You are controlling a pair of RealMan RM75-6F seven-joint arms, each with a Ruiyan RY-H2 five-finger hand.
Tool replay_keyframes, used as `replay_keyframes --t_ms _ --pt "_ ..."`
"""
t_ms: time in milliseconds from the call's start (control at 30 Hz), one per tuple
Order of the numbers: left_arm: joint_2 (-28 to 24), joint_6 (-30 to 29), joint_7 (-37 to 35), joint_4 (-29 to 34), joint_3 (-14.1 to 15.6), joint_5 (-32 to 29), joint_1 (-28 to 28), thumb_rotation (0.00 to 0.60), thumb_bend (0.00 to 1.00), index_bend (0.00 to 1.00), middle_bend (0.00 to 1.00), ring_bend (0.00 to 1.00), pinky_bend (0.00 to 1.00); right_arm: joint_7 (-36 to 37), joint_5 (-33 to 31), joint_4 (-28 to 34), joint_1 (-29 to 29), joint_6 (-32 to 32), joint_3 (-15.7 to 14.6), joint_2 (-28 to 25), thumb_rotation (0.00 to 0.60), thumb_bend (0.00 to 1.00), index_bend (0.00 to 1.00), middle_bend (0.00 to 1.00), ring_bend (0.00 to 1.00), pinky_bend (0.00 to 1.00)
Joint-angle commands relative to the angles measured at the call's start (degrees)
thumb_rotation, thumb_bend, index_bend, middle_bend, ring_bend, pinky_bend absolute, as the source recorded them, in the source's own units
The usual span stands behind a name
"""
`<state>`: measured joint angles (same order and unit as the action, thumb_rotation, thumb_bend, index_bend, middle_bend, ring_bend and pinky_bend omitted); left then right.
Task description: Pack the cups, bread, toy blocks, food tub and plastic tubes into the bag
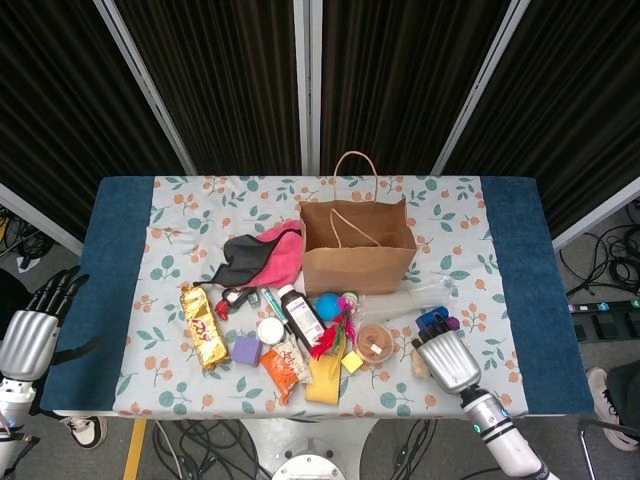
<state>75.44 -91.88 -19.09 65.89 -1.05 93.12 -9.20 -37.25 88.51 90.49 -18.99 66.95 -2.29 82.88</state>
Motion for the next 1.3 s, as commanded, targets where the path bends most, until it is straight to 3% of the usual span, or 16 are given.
replay_keyframes --t_ms 33,367,633,833,1000,1167,1300 --pt "-0.16 -0.04 0.04 0.23 -0.04 0.01 -0.02 0.600 0.03 0.13 0.15 0.08 0.20 1.18 1.02 -0.28 0.20 1.18 -0.01 -0.17 0.600 0.15 0.63 0.51 0.41 0.23" --pt "-0.65 -0.37 0.20 1.19 0.01 0.22 0.09 0.600 0.03 0.13 0.16 0.08 0.20 3.72 4.90 2.22 0.90 6.69 0.96 -2.59 0.600 0.20 0.71 0.57 0.48 0.29" --pt "-1.42 -0.46 0.50 2.30 -0.20 0.53 -0.24 0.600 0.03 0.13 0.16 0.08 0.20 2.94 8.05 11.26 0.80 12.94 5.37 -8.36 0.600 0.21 0.72 0.58 0.49 0.30" --pt "-1.85 -0.33 1.07 3.24 -0.32 0.86 -0.65 0.600 0.03 0.13 0.16 0.08 0.20 0.81 8.07 21.32 -1.39 15.39 12.79 -14.26 0.600 0.21 0.73 0.58 0.49 0.30" --pt "-1.73 0.20 1.42 3.45 -0.19 0.85 -0.85 0.600 0.03 0.13 0.16 0.08 0.20 2.20 3.46 28.23 -5.92 13.83 20.77 -15.87 0.600 0.21 0.73 0.58 0.49 0.30" --pt "-1.94 0.52 1.83 3.69 -0.36 0.92 -1.27 0.600 0.03 0.13 0.15 0.08 0.20 3.78 -4.51 26.62 -12.72 11.63 29.08 -12.58 0.600 0.20 0.73 0.58 0.49 0.30" --pt "-2.27 1.00 1.79 3.82 -0.53 0.55 -1.48 0.600 0.03 0.13 0.15 0.08 0.20 6.37 -11.12 22.40 -17.49 10.55 33.32 -8.45 0.600 0.20 0.73 0.58 0.49 0.30"
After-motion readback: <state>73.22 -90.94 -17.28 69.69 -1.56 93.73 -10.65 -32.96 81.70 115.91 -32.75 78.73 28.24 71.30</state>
